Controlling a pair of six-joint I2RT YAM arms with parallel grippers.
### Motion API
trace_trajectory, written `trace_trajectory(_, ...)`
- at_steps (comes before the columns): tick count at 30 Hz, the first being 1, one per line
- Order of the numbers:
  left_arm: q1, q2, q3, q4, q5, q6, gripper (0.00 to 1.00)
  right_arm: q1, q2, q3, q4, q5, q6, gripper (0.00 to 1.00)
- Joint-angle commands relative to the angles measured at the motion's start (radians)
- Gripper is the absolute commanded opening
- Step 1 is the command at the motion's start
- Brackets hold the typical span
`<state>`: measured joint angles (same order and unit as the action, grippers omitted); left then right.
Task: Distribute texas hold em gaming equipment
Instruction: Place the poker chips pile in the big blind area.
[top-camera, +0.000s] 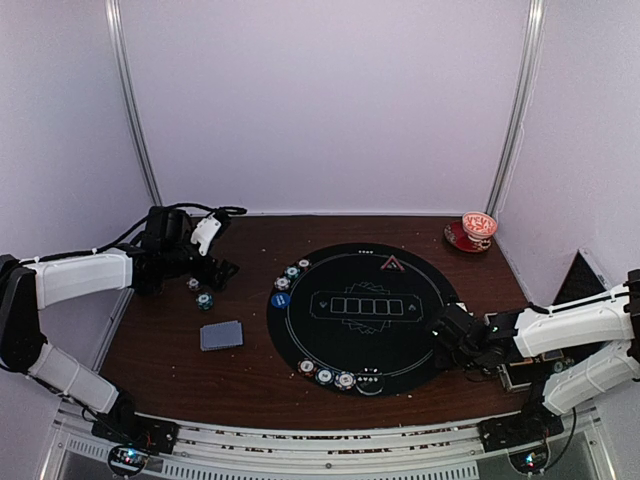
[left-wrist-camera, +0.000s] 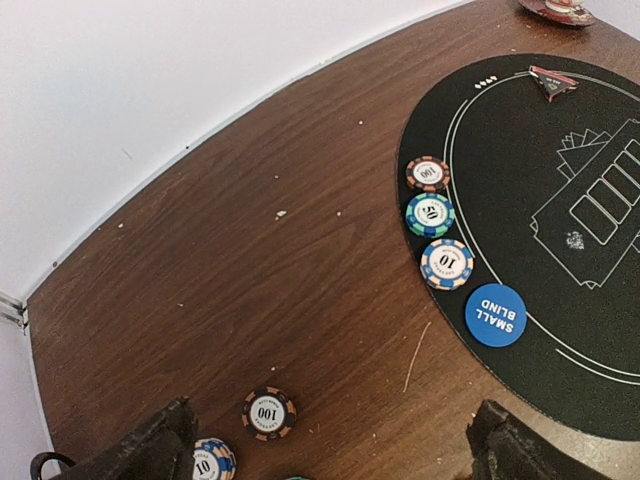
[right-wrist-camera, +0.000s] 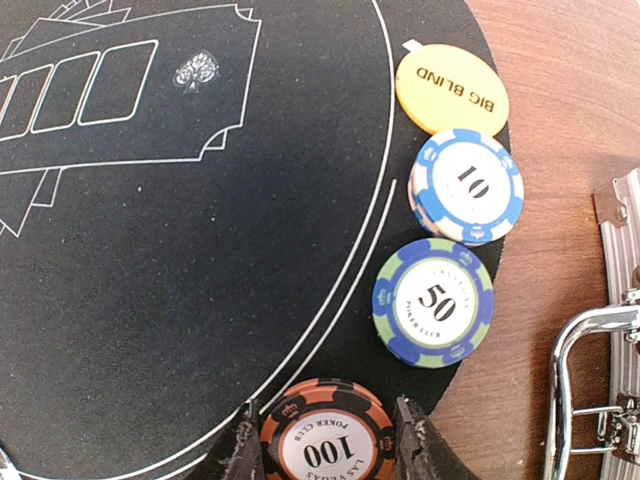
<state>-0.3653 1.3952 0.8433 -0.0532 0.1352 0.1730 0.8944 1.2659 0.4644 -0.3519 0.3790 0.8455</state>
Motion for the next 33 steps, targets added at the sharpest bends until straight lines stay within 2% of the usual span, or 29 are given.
trace_trajectory(1, 0.009, 0.004, -0.001, 0.041, 0.007, -0.008, 0.98, -0.010, -0.018, -0.009, 0.002, 0.048, 0.018, 0.22)
trace_trajectory(8, 0.009, 0.007, 0.000, 0.041, 0.007, -0.008, 0.98, -0.012, -0.021, -0.007, -0.005, 0.053, 0.016, 0.22)
trace_trajectory(18, 0.010, 0.010, 0.002, 0.041, 0.008, -0.009, 0.98, -0.012, -0.003, 0.000, -0.015, 0.053, 0.015, 0.36)
trace_trajectory(33, 0.010, 0.010, 0.001, 0.040, 0.006, -0.010, 0.98, -0.009, -0.023, 0.031, -0.051, 0.063, 0.008, 0.50)
